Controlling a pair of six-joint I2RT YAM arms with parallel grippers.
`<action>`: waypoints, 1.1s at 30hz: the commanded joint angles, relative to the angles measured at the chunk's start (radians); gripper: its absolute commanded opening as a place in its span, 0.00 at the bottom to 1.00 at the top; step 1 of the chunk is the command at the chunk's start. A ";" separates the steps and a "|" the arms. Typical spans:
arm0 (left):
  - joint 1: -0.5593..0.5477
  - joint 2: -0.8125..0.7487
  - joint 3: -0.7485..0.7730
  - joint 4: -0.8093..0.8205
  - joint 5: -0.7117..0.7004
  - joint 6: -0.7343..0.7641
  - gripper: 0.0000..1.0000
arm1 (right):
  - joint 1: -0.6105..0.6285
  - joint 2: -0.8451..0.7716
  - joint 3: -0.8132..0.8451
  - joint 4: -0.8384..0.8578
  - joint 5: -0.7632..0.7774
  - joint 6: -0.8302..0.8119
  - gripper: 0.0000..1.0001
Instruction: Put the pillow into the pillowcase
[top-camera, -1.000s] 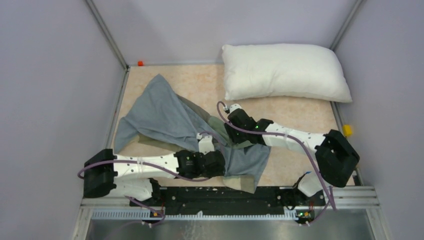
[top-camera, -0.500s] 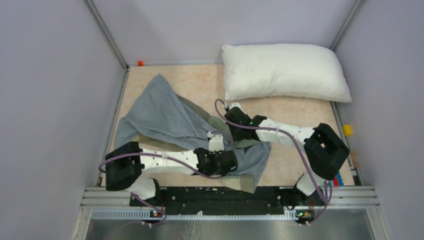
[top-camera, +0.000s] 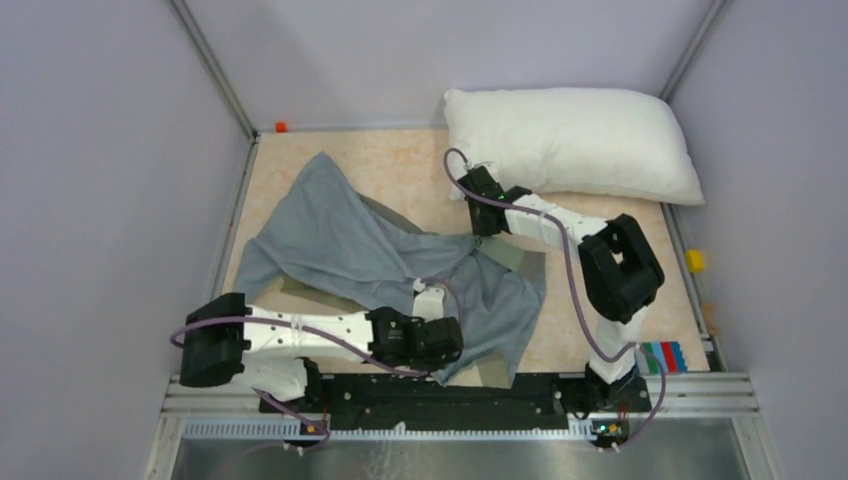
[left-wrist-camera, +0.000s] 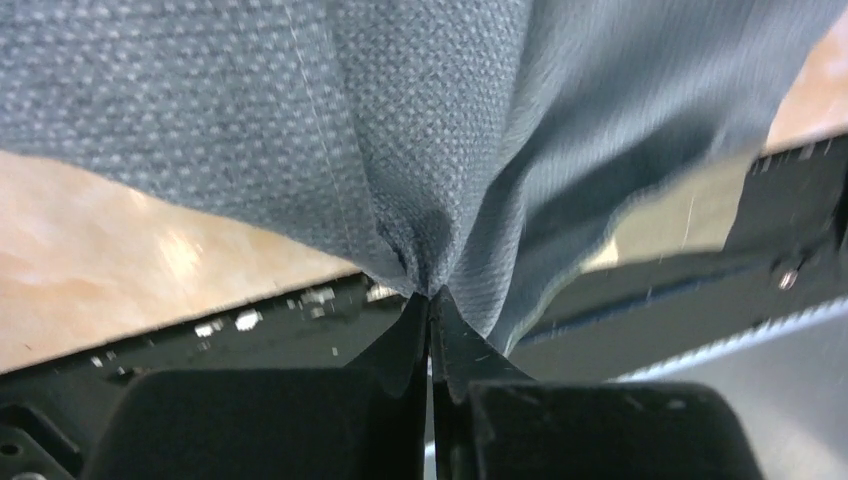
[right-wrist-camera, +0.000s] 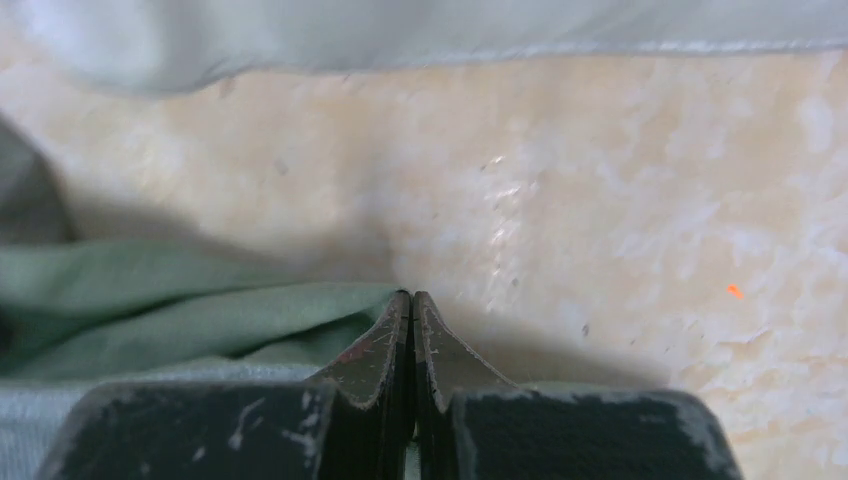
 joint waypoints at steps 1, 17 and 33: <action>-0.117 0.012 0.001 -0.040 0.132 -0.035 0.00 | -0.058 0.093 0.078 -0.009 0.060 -0.009 0.00; 0.181 -0.133 0.254 -0.068 0.196 0.336 0.68 | -0.098 0.026 0.237 -0.098 0.046 -0.025 0.64; 0.975 0.257 0.296 0.305 0.065 0.561 0.76 | 0.197 -0.475 -0.225 -0.144 -0.001 0.223 0.67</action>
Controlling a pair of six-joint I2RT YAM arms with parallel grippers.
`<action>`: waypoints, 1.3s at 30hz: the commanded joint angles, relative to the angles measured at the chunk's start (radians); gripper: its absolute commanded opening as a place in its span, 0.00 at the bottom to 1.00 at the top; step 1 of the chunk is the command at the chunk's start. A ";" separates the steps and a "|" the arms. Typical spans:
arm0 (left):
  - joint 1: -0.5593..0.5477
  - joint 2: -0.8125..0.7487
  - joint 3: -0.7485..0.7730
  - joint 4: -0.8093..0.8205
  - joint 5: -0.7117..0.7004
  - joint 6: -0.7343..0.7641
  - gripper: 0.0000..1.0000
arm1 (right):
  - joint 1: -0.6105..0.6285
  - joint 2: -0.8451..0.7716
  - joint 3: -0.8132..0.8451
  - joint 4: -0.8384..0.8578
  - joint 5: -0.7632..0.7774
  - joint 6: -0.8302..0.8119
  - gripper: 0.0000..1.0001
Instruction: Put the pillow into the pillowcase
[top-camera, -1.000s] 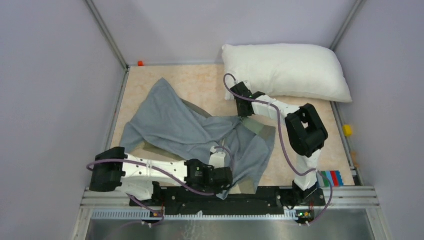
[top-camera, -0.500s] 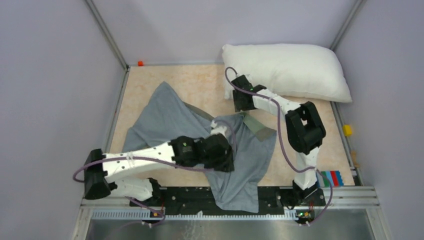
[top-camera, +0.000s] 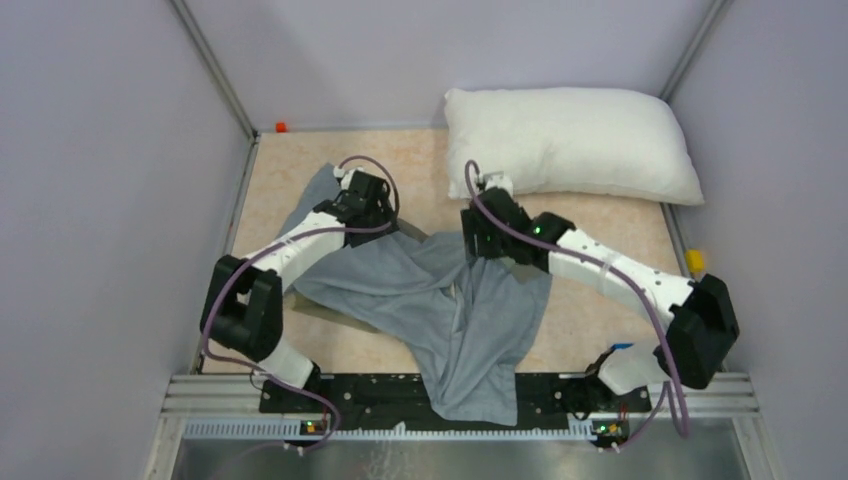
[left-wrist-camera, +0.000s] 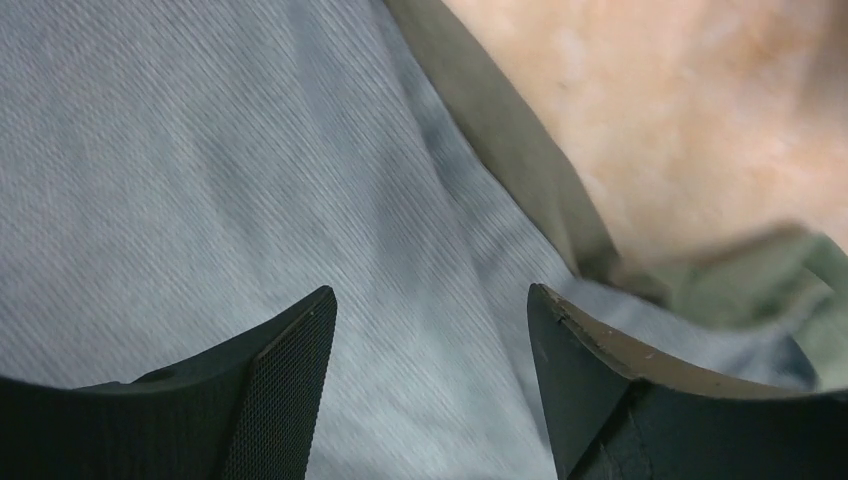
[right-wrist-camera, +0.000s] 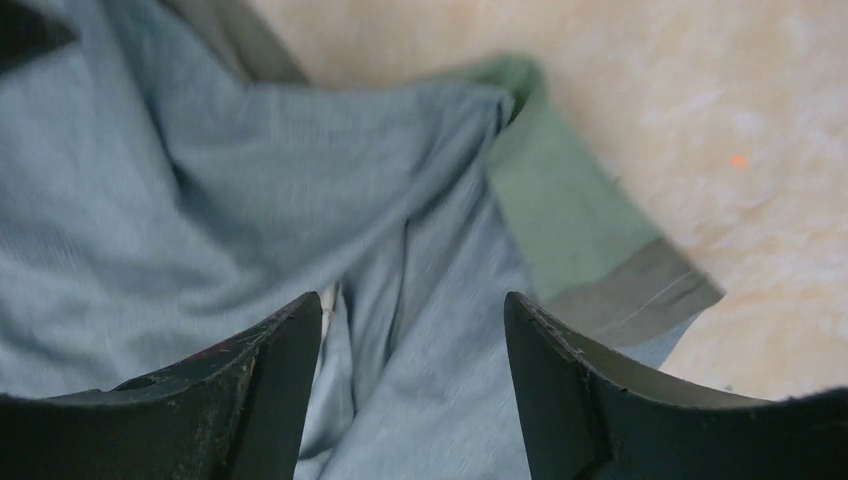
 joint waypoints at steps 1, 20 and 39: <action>0.058 0.121 0.047 0.160 -0.030 0.072 0.76 | 0.104 -0.102 -0.165 -0.007 -0.019 0.138 0.67; 0.342 0.384 0.418 0.172 -0.126 0.196 0.00 | 0.294 -0.133 -0.568 0.075 -0.073 0.338 0.67; 0.100 0.107 0.231 -0.025 0.072 0.309 0.88 | 0.205 -0.172 -0.425 0.024 -0.026 0.252 0.69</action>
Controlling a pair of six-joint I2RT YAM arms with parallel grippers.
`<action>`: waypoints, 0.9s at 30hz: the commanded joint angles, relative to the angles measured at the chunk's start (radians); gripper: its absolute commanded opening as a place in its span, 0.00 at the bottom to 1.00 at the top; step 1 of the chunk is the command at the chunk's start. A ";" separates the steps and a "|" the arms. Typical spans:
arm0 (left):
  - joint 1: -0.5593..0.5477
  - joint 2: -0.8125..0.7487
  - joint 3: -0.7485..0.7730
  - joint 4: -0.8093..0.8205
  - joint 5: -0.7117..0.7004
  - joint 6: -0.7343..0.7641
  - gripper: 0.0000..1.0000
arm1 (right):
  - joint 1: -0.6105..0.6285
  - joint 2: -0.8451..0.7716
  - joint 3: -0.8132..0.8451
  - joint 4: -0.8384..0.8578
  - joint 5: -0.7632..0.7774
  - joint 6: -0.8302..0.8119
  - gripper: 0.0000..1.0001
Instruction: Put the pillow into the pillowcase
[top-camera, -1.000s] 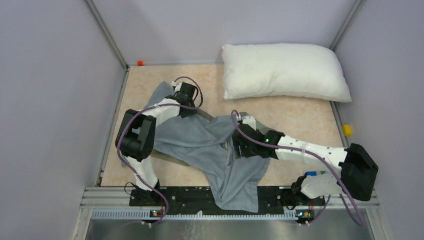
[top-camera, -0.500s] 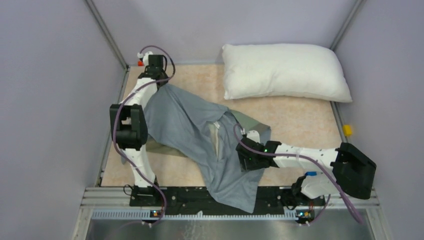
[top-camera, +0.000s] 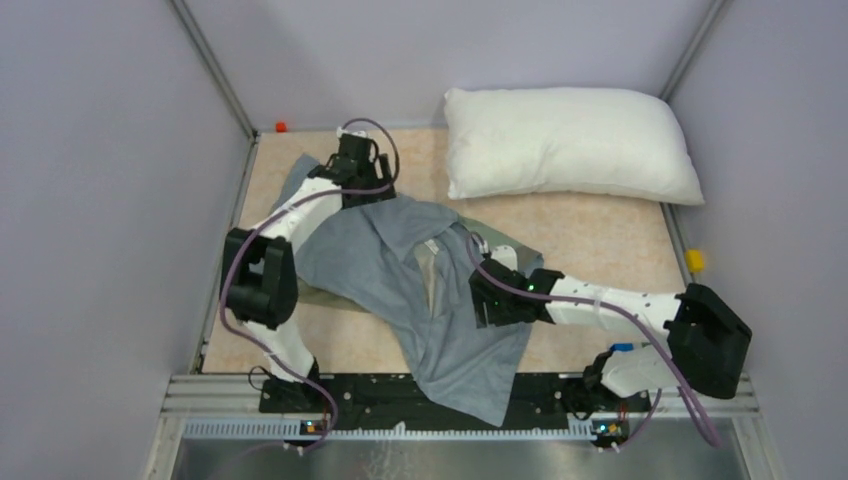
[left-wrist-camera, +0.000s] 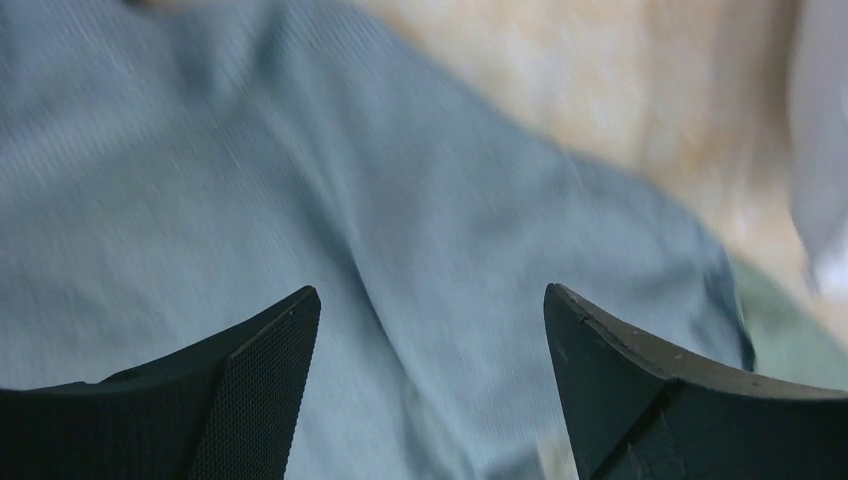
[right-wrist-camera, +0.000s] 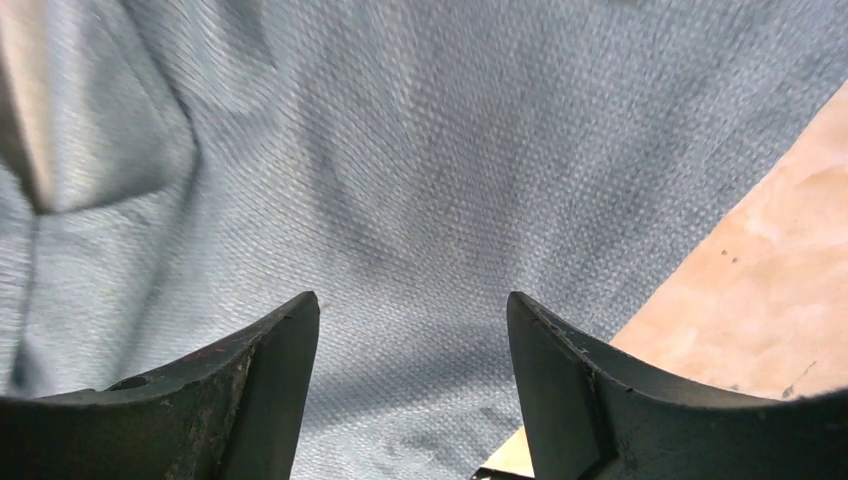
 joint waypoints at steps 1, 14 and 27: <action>-0.147 -0.286 -0.202 -0.086 -0.066 0.019 0.88 | -0.049 -0.079 0.064 0.006 0.030 -0.032 0.69; -0.419 -0.295 -0.425 -0.041 0.037 -0.072 0.79 | -0.294 -0.054 0.270 0.079 0.040 -0.200 0.70; -0.395 -0.338 -0.512 -0.017 0.064 -0.029 0.00 | -0.422 0.500 0.878 0.169 0.184 -0.565 0.73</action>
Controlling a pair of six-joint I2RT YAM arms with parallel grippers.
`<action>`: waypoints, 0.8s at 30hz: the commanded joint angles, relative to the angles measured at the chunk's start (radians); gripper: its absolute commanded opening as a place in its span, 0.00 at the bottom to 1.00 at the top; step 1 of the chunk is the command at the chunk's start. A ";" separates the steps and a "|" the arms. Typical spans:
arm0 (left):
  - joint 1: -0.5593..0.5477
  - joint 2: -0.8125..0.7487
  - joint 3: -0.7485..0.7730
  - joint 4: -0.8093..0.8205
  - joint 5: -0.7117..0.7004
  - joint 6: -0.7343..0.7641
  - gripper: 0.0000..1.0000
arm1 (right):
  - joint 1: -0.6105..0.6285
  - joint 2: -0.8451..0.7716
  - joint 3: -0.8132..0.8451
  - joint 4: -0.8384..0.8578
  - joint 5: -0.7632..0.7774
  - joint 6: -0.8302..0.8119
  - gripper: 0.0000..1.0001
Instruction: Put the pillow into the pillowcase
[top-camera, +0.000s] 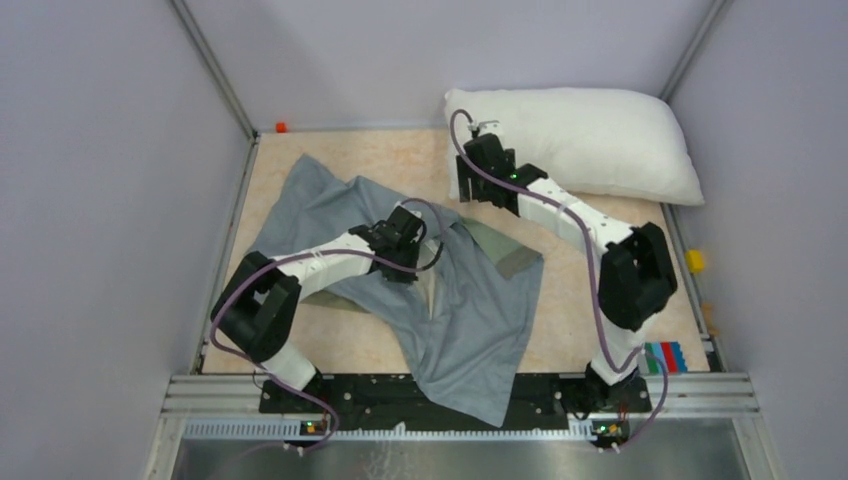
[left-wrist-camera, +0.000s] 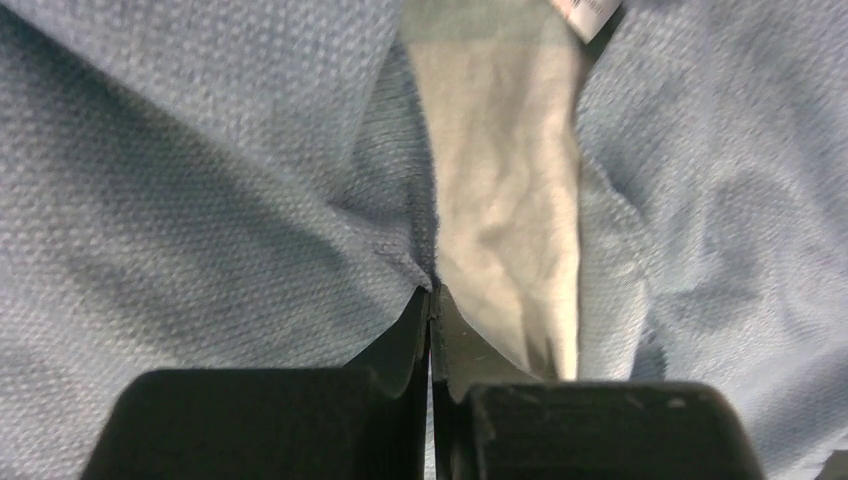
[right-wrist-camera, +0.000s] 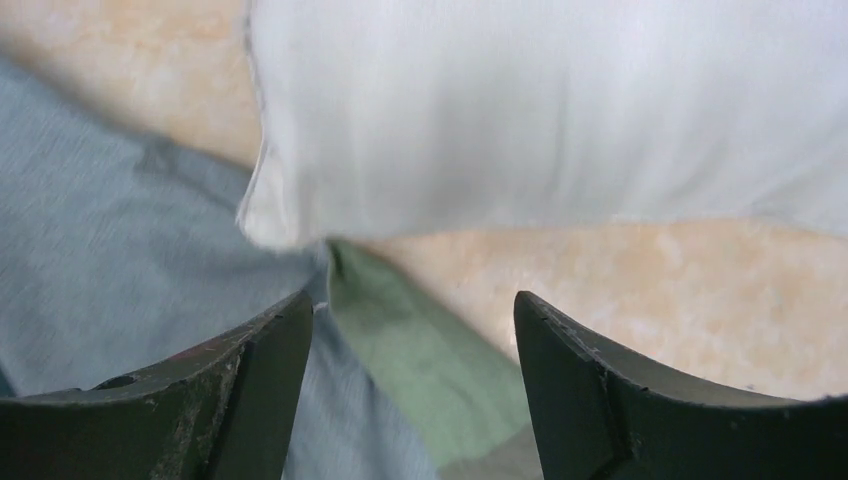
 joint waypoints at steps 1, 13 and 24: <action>0.028 -0.098 -0.035 0.018 0.010 0.021 0.00 | -0.043 0.121 0.207 0.041 0.084 -0.163 0.74; 0.055 -0.188 -0.095 0.074 0.094 0.023 0.00 | -0.072 0.718 0.795 -0.208 0.224 -0.274 0.72; 0.056 -0.169 -0.131 0.178 0.180 0.013 0.00 | -0.086 0.378 0.784 -0.395 0.231 -0.127 0.00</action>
